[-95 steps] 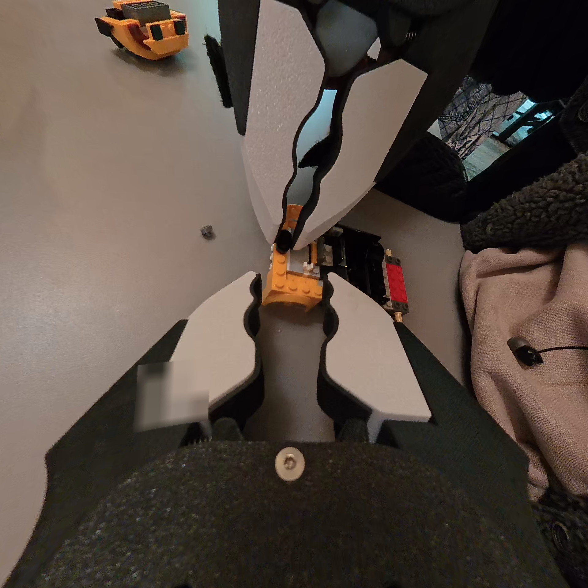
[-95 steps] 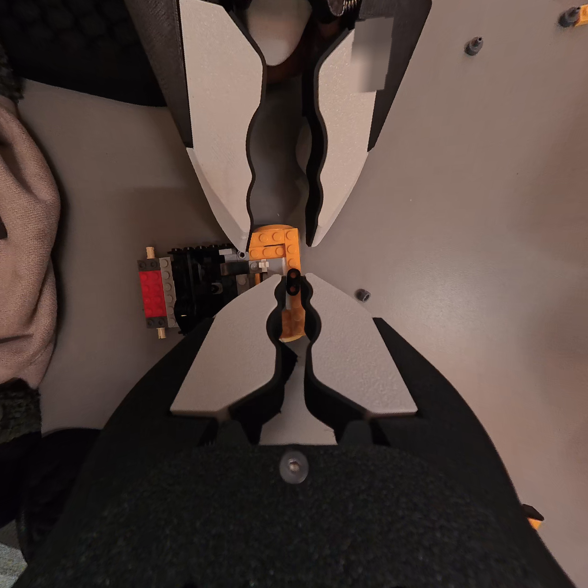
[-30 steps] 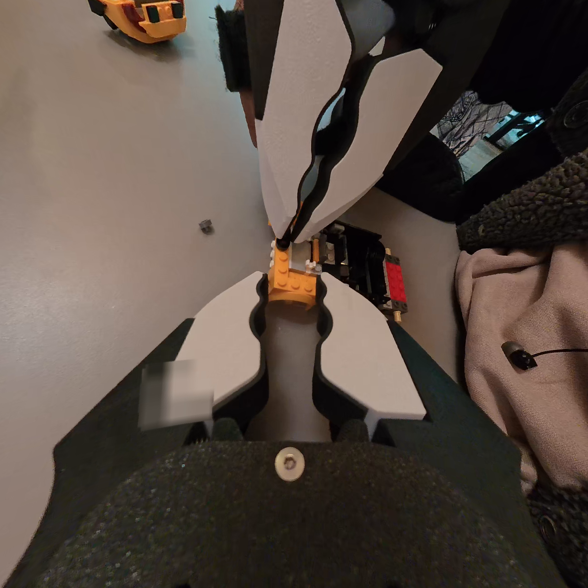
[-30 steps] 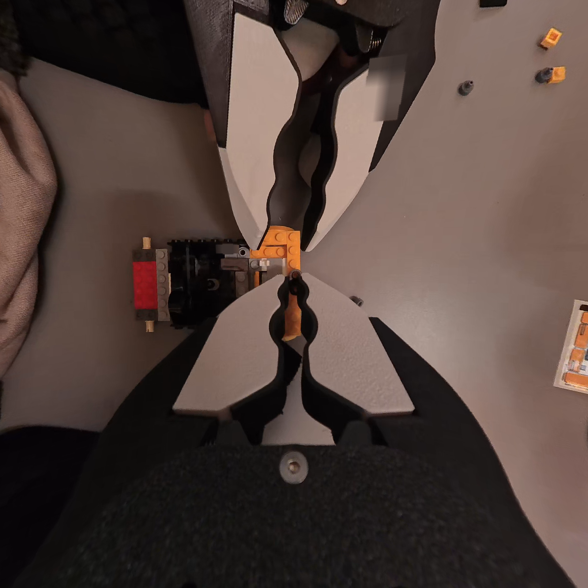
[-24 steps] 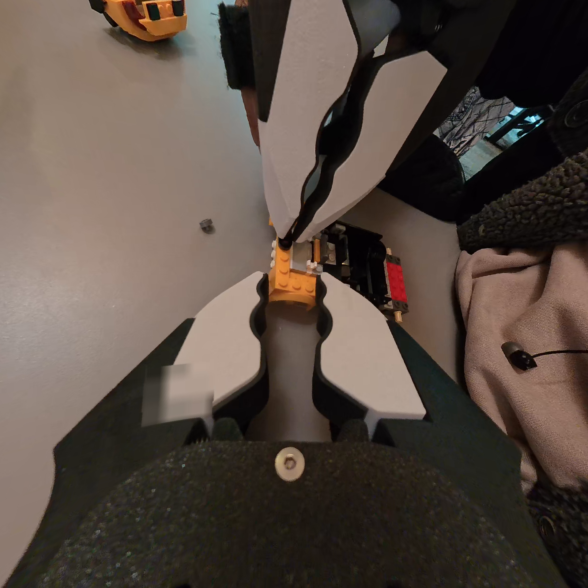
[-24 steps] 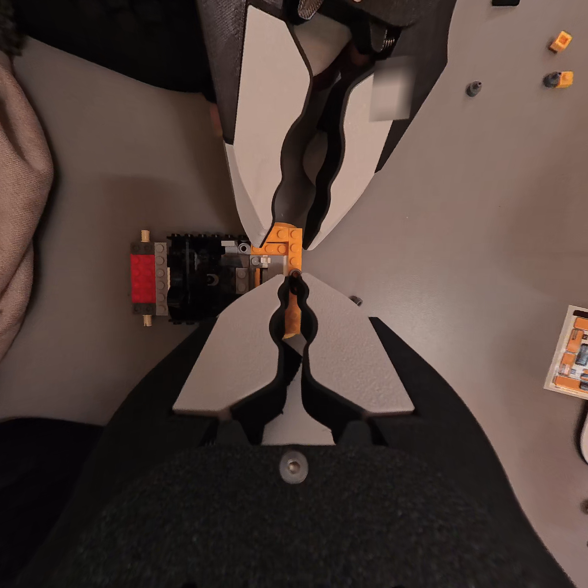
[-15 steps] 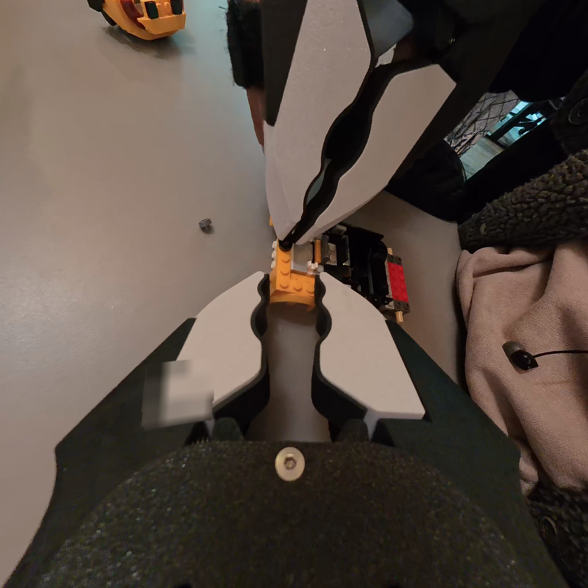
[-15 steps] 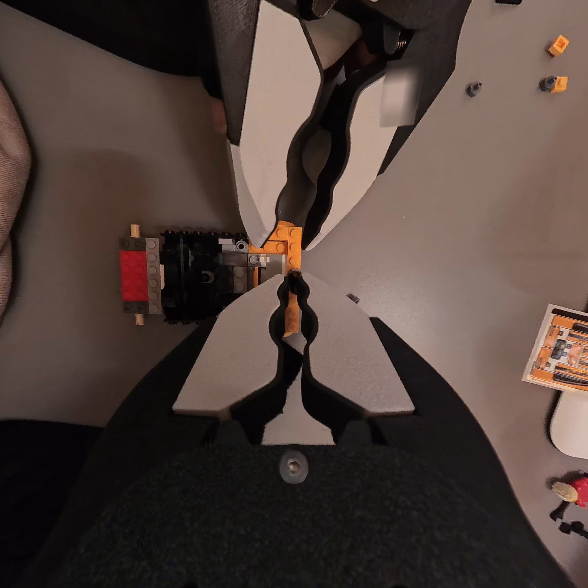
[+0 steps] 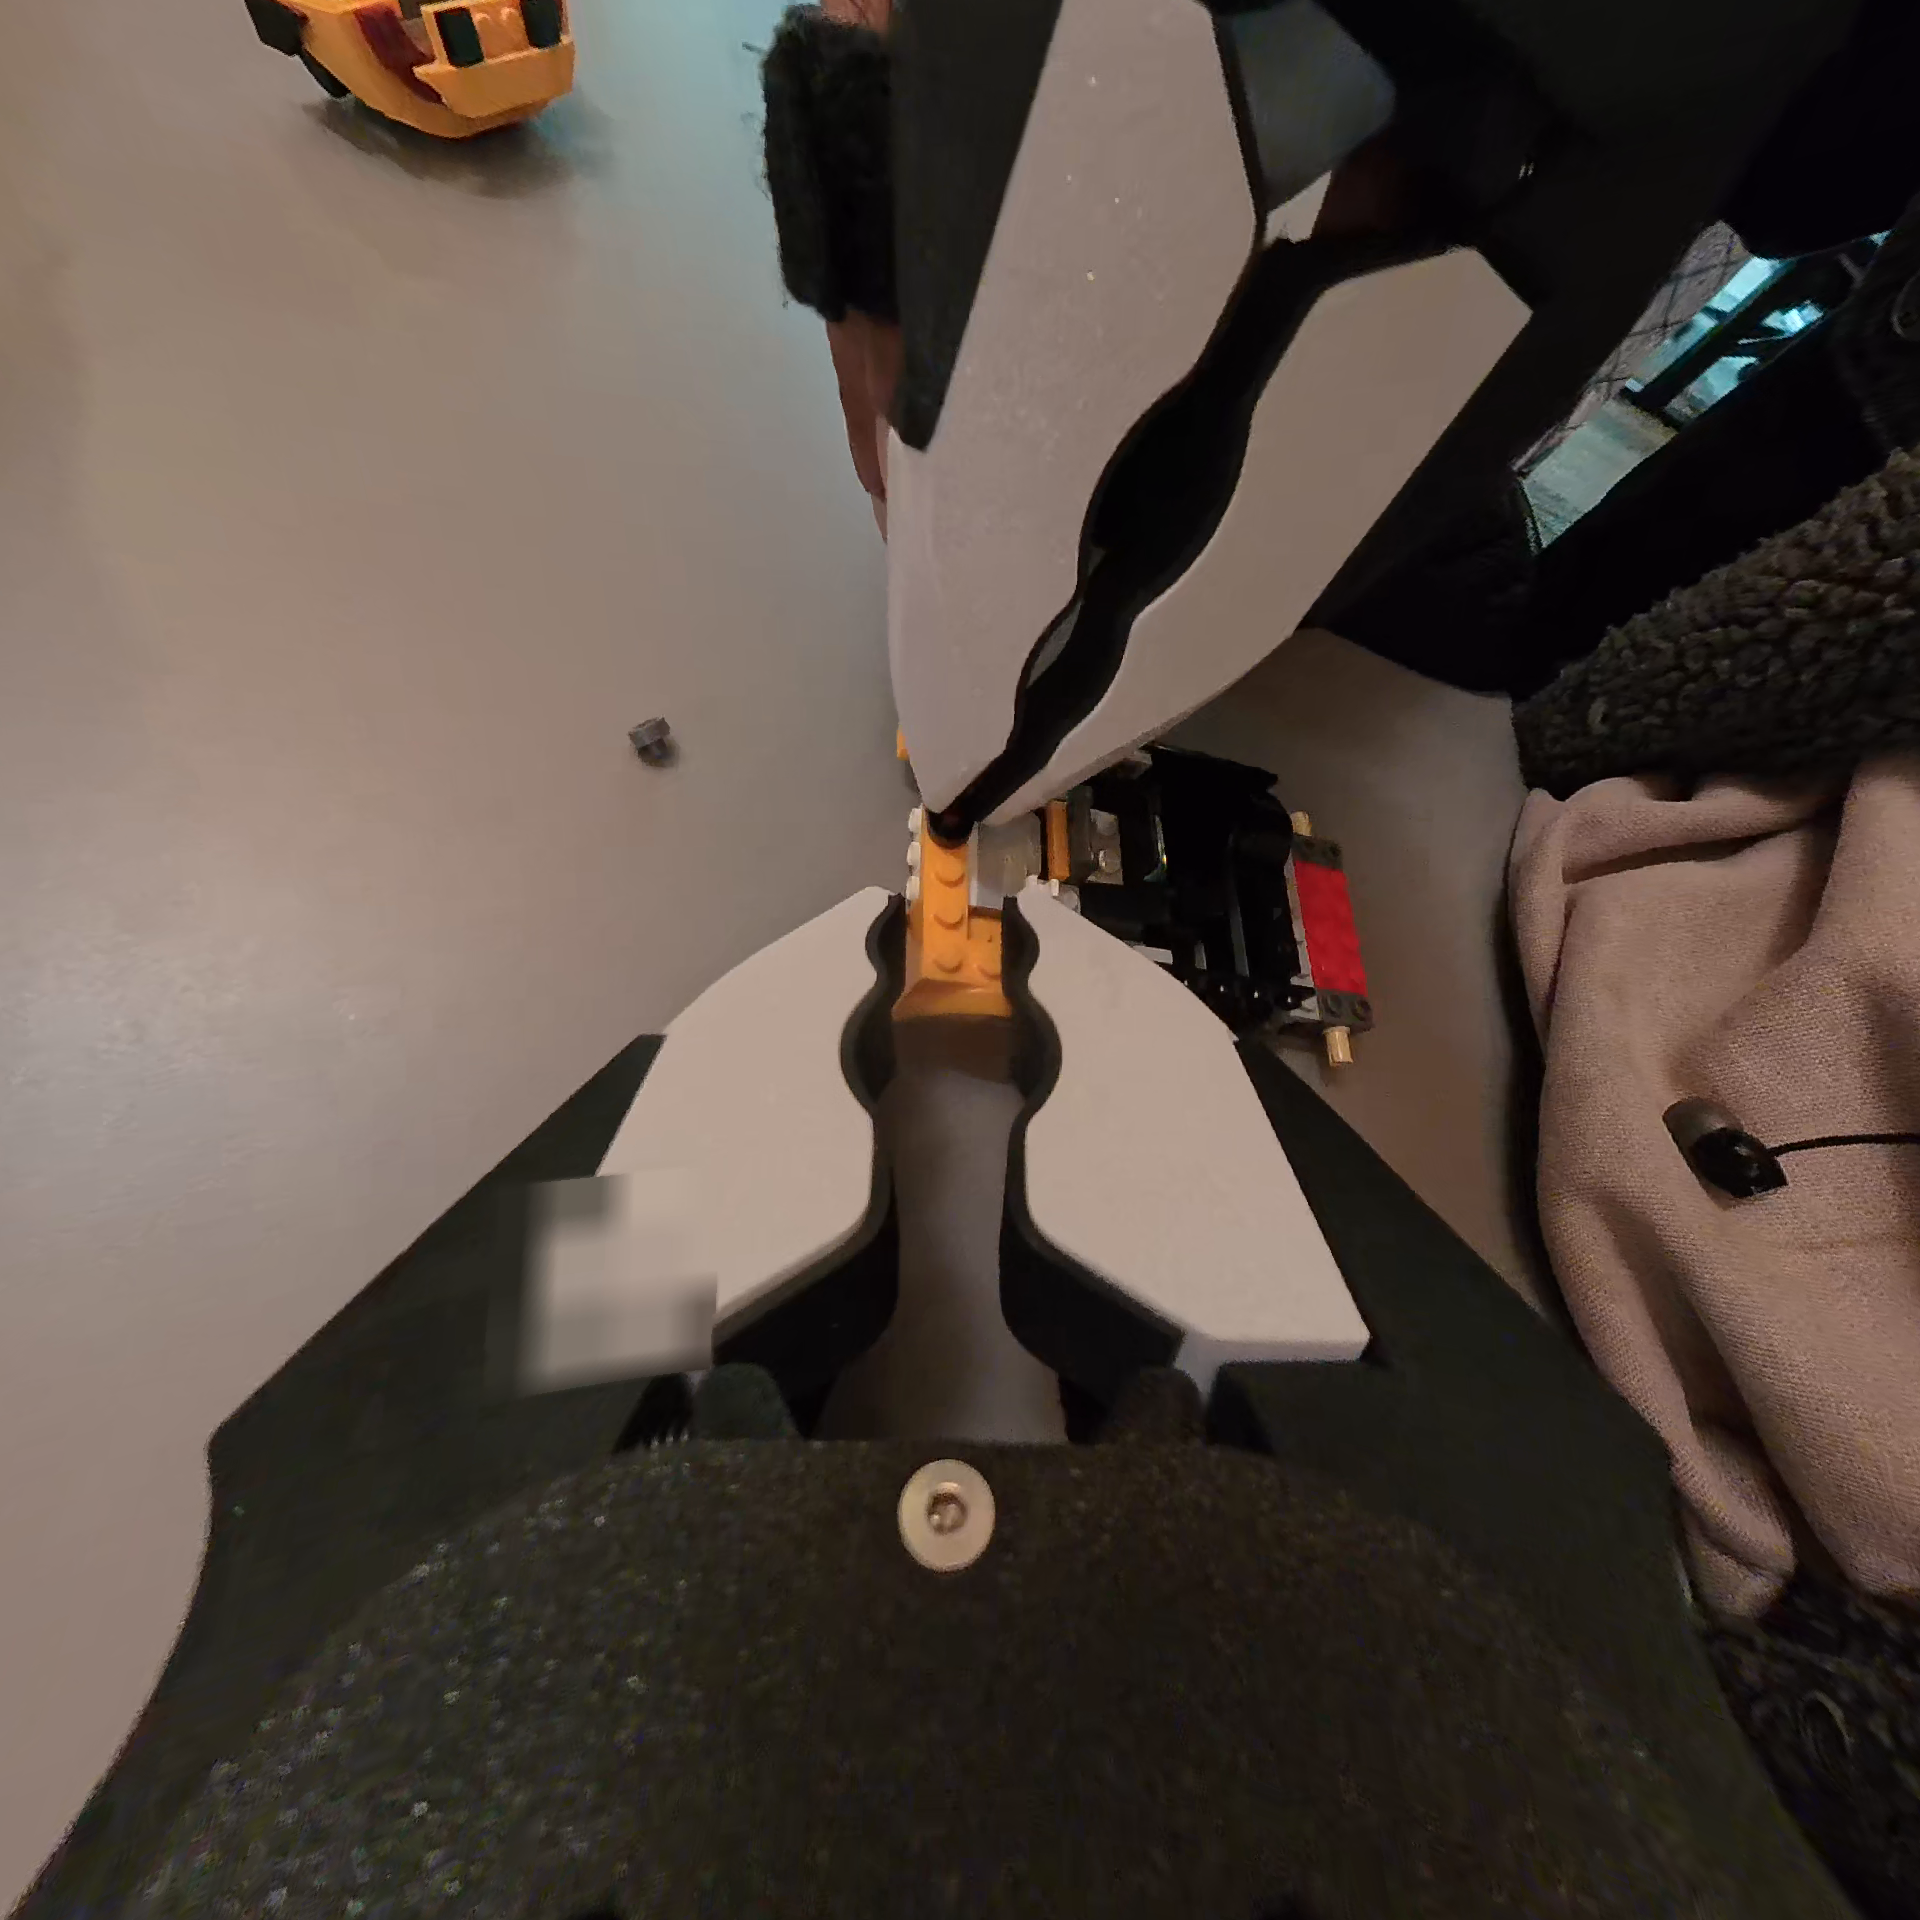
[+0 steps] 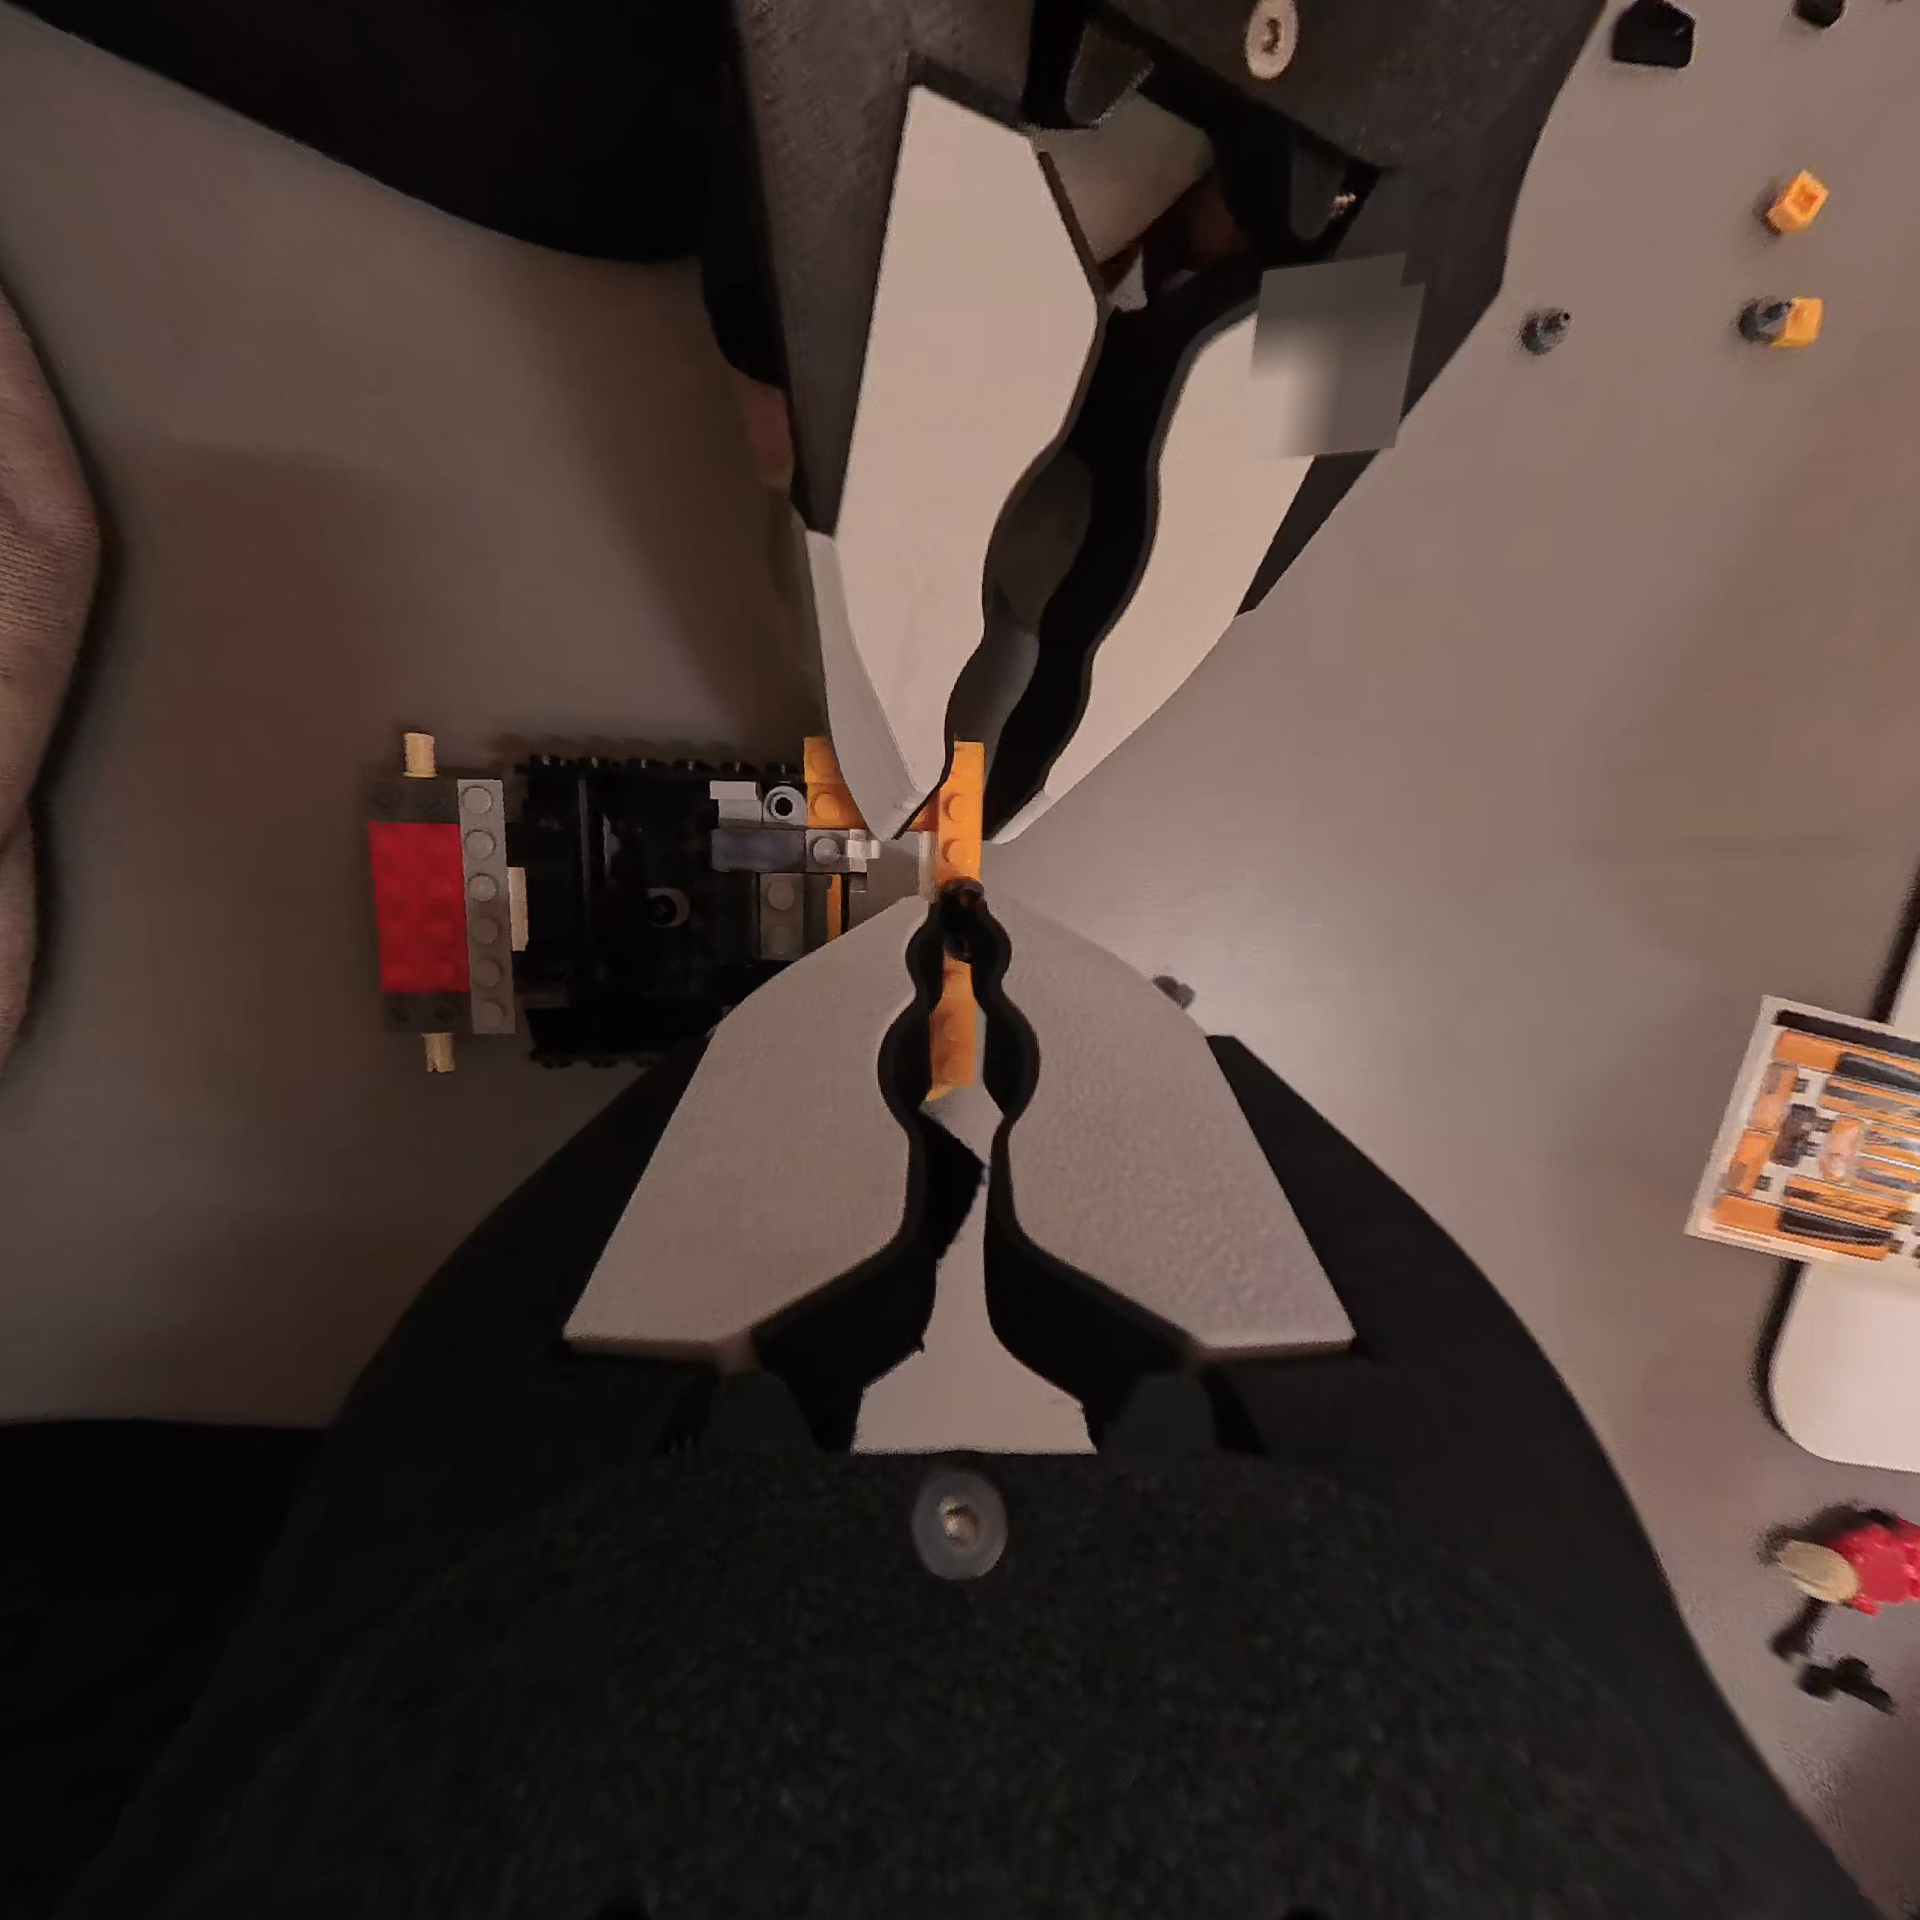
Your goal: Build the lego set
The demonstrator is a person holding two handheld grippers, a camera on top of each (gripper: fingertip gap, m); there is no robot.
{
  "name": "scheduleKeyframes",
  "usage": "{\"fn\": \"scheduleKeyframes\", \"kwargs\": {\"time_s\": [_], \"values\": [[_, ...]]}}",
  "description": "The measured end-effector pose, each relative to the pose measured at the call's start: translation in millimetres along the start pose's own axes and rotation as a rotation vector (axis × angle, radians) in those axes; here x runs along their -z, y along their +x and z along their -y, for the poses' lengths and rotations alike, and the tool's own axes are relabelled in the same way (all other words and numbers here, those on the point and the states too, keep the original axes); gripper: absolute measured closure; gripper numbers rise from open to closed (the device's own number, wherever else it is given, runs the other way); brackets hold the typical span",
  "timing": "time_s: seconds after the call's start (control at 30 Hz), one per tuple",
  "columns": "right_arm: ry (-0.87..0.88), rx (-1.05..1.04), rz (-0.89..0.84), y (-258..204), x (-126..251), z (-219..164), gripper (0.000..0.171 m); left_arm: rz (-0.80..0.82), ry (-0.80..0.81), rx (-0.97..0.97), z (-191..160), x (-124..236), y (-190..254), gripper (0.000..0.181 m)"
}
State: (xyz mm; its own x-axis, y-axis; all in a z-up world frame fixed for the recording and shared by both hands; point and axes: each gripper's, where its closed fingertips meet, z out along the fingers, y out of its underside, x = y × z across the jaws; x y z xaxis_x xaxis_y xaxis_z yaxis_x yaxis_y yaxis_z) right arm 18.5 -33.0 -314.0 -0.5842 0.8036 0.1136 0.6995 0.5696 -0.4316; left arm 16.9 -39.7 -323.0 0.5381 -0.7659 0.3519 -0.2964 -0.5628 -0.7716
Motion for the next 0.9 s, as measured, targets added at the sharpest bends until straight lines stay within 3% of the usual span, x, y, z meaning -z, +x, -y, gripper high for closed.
{"fn": "scheduleKeyframes", "kwargs": {"time_s": [0.37,0.9], "values": [[0.05,-0.083,0.133,-4.2,2.6,1.3,0.164,0.01,0.0,-0.014,0.3,0.1,-0.3,0.165],[0.014,-0.069,0.123,-6.5,3.2,0.1,0.16,0.013,0.0,-0.019,0.3,-0.1,-0.4,0.165]]}}
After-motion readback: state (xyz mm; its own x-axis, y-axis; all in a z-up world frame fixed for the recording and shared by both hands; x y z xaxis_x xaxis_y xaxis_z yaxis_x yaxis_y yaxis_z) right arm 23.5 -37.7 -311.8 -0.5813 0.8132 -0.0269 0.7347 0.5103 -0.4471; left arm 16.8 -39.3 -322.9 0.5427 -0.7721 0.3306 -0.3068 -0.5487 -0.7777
